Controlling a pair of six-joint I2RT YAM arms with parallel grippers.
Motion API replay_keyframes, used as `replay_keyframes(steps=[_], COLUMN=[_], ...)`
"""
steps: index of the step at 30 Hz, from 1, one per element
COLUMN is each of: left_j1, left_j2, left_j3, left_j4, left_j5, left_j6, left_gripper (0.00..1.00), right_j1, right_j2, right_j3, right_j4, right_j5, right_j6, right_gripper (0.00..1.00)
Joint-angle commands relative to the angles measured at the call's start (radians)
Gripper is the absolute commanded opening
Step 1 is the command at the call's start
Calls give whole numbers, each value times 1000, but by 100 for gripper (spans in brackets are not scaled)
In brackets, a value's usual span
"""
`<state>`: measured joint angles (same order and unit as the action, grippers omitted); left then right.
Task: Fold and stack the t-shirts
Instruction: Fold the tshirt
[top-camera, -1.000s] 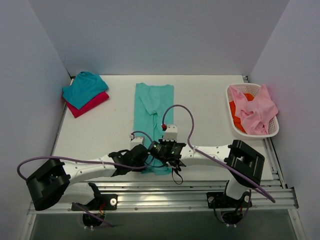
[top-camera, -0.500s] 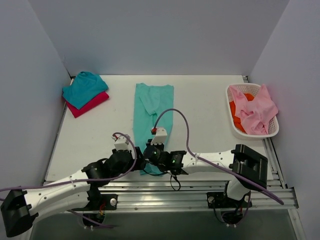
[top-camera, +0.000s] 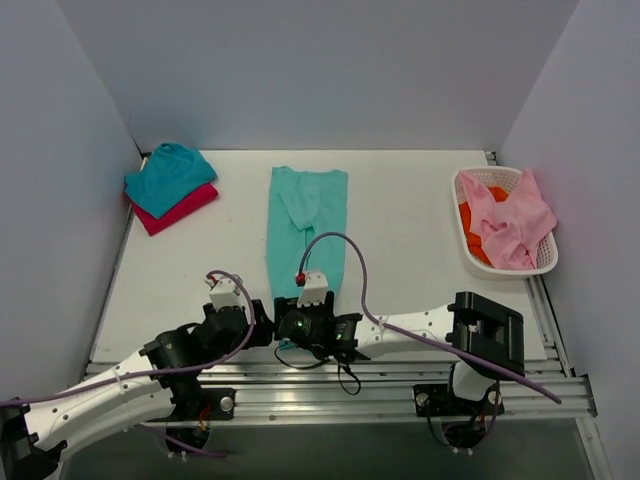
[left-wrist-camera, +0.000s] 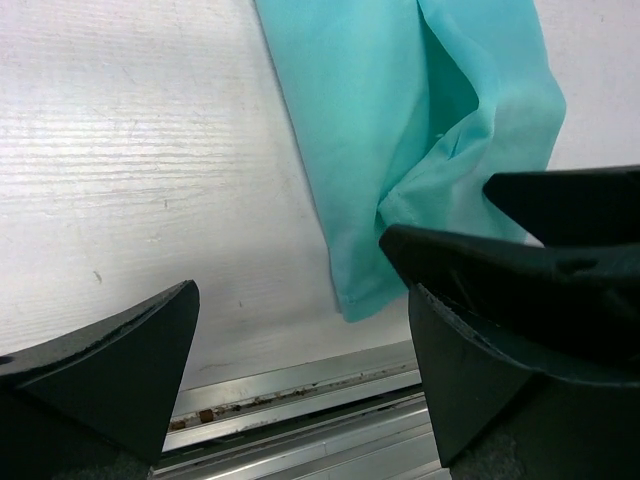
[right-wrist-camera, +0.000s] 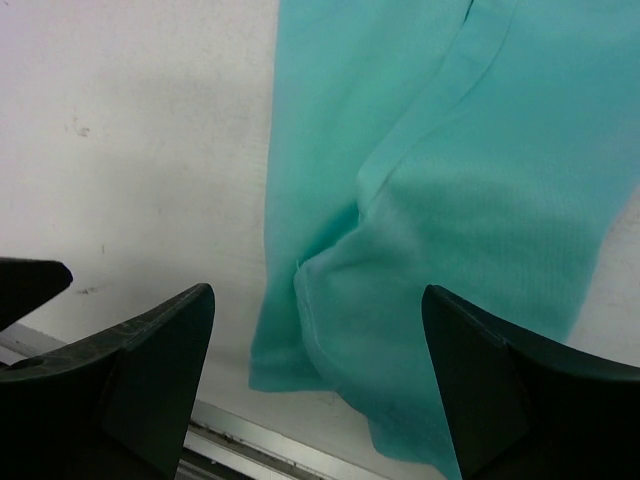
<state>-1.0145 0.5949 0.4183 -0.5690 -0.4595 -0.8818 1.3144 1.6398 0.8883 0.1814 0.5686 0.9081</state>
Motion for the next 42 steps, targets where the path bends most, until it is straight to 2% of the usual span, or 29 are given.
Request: replay_keyframes(steps=[1, 10, 13, 18, 22, 25, 31, 35, 39, 42], left_j1=[-4, -6, -6, -6, -6, -6, -4, -4, -4, -4], left_j2=[11, 54, 85, 157, 213, 267, 341, 359, 368, 373], left_j3=[37, -61, -84, -92, -95, -96, -95, -99, -102, -99], left_j4=[67, 242, 291, 356, 423, 463, 526, 552, 597, 598], left_j5=[30, 74, 70, 65, 67, 70, 78, 81, 79, 84], left_j6=[-23, -91, -105, -111, -118, -120, -123, -125, -120, -115], left_gripper=[95, 100, 95, 90, 88, 87, 82, 74, 58, 54], right_j1=[46, 154, 180, 180, 172, 149, 100, 80, 54, 29], right_j2=[-57, -296, -365, -377, -280, -206, -150, -150, -158, -173], right_j3=[-5, -98, -164, -252, -259, -253, -282, -299, -325, -345], right_j4=[-111, -347, -385, -303, -214, -157, -31, -17, 10, 19], right_j5=[111, 270, 292, 272, 257, 234, 169, 160, 143, 134], right_j6=[72, 264, 334, 361, 350, 334, 292, 279, 264, 253], right_gripper=[80, 81, 80, 73, 63, 59, 49, 44, 36, 32])
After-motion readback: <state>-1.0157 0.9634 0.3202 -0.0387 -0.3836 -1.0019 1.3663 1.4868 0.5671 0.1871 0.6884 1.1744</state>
